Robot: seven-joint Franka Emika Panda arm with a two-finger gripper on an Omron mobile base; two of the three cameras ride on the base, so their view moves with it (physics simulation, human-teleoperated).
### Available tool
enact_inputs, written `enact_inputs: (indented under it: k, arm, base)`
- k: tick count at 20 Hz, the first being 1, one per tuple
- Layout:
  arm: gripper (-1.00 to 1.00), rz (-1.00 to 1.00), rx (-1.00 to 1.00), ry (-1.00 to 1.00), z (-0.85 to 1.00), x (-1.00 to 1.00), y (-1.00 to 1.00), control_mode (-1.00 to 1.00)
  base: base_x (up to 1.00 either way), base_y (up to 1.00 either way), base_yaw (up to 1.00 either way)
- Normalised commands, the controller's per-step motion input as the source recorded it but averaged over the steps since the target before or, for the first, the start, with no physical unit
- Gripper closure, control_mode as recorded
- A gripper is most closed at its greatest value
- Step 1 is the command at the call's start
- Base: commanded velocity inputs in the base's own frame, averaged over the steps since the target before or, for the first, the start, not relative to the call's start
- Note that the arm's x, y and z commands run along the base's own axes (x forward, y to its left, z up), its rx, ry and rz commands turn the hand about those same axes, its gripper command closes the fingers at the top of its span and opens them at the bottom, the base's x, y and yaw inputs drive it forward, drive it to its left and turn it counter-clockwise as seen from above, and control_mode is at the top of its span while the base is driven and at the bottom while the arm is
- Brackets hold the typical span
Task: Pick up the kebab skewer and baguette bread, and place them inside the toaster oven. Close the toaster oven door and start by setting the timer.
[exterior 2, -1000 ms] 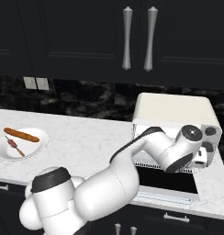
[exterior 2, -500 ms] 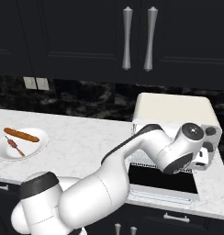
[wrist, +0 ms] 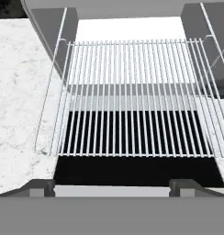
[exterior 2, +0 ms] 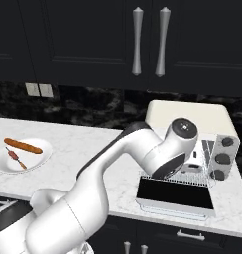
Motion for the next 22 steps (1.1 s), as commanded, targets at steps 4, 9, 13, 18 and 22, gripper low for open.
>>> enact_inputs:
  k: [4, 9, 13, 18, 22]
  arm:
    - [-1.0, 0.11, 0.0, 0.0, 0.0, 0.0, 1.0, -1.0]
    - [-1.0, 0.14, 0.02, 0.0, 0.02, 0.0, 1.0, -1.0]
    - [-1.0, 0.1, 0.03, -0.03, 0.15, 0.01, 0.98, -1.0]
    - [-1.0, 0.07, 0.02, 0.0, 0.12, 0.13, 0.96, -1.0]
    - [-1.0, 0.02, 0.0, 0.0, 0.01, 0.22, 1.0, -1.0]
  base:
    - [0.0, 0.0, 0.0]
    - [0.0, 0.0, 0.0]
    - [0.0, 0.0, 0.0]
    - [0.0, 0.0, 0.0]
    - [0.0, 0.0, 0.0]
